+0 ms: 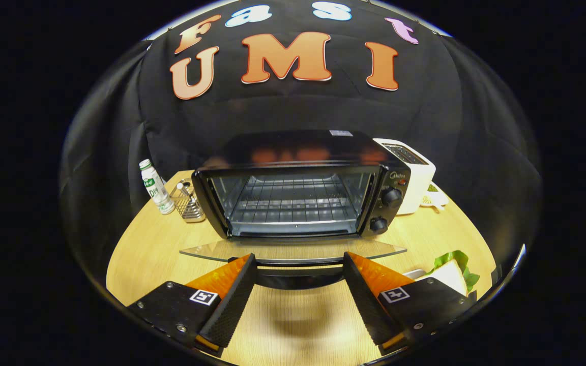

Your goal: Open the toaster oven, put the food inside, and close the toaster oven door.

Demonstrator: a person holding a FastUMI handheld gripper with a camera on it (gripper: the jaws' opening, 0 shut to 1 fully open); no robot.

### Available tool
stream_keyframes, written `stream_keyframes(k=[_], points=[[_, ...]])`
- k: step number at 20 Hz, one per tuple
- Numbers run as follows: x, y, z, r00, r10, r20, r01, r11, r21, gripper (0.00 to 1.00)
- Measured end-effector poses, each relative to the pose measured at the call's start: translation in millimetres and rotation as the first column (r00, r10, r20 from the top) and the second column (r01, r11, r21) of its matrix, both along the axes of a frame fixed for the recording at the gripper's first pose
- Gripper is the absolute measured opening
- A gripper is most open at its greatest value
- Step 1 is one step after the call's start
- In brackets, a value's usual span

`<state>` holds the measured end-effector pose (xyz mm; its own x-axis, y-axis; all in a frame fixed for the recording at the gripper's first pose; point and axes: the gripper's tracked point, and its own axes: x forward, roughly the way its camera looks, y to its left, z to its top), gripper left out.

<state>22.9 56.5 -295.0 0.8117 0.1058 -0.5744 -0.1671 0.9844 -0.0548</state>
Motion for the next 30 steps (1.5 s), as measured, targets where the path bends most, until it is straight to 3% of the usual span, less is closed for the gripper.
stream_keyframes(k=[8,13,17,30], points=[[-30,-7,-47,0.994,-0.014,-0.104,0.013,1.000,-0.009,1.00],[-38,-12,-85,0.983,-0.060,-0.173,0.064,0.998,0.018,1.00],[-39,-13,-98,0.981,-0.040,-0.189,0.040,0.999,-0.004,1.00],[-7,-90,8,0.988,-0.030,-0.148,0.040,0.997,0.066,1.00]])
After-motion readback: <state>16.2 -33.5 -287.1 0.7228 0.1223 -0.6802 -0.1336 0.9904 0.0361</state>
